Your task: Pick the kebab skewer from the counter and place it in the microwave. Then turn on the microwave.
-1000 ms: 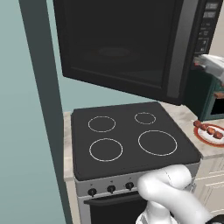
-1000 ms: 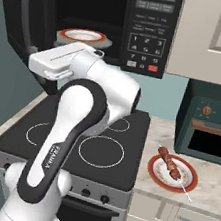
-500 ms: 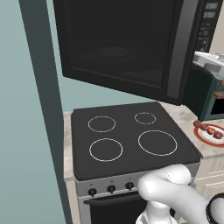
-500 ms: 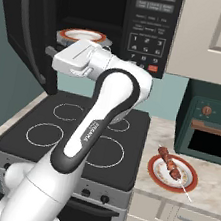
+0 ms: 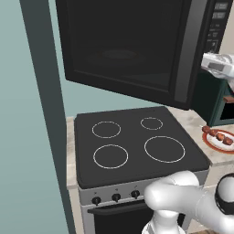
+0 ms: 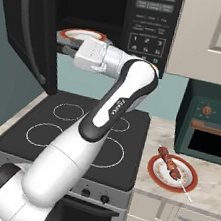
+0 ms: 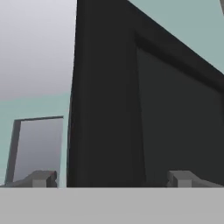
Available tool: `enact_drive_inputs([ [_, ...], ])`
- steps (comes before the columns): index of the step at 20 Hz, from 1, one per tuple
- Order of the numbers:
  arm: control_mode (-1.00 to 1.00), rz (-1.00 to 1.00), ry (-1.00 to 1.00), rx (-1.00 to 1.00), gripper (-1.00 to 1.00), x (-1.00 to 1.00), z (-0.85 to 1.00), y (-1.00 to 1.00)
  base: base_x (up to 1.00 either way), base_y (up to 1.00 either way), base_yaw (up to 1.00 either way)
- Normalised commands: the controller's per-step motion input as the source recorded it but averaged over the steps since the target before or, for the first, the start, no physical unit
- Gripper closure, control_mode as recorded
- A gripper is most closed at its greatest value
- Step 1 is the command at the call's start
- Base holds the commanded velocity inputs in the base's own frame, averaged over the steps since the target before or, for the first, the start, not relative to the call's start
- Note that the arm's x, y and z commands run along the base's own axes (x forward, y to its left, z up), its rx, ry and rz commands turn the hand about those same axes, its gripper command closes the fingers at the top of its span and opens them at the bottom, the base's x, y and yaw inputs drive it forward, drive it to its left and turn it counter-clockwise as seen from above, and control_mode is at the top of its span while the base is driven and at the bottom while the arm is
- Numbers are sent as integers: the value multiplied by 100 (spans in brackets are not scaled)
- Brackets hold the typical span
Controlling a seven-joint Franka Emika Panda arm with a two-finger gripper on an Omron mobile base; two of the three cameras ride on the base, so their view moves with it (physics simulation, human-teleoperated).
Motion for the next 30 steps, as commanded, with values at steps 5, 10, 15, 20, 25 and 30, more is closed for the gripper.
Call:
enact_drive_inputs([
  [5,-100,16,0,0,-100,48,-12,0,0,0,0],
  [10,-100,14,-1,-1,-100,36,-7,12,0,0,0],
  [15,-100,11,-13,-7,-100,-1,0,43,0,0,0],
  [20,-100,9,-19,-8,-100,-14,0,42,0,0,0],
  [25,-100,7,-20,-8,-100,-35,2,36,0,0,0],
  [30,-100,4,-21,-5,-100,-59,6,25,0,0,0],
])
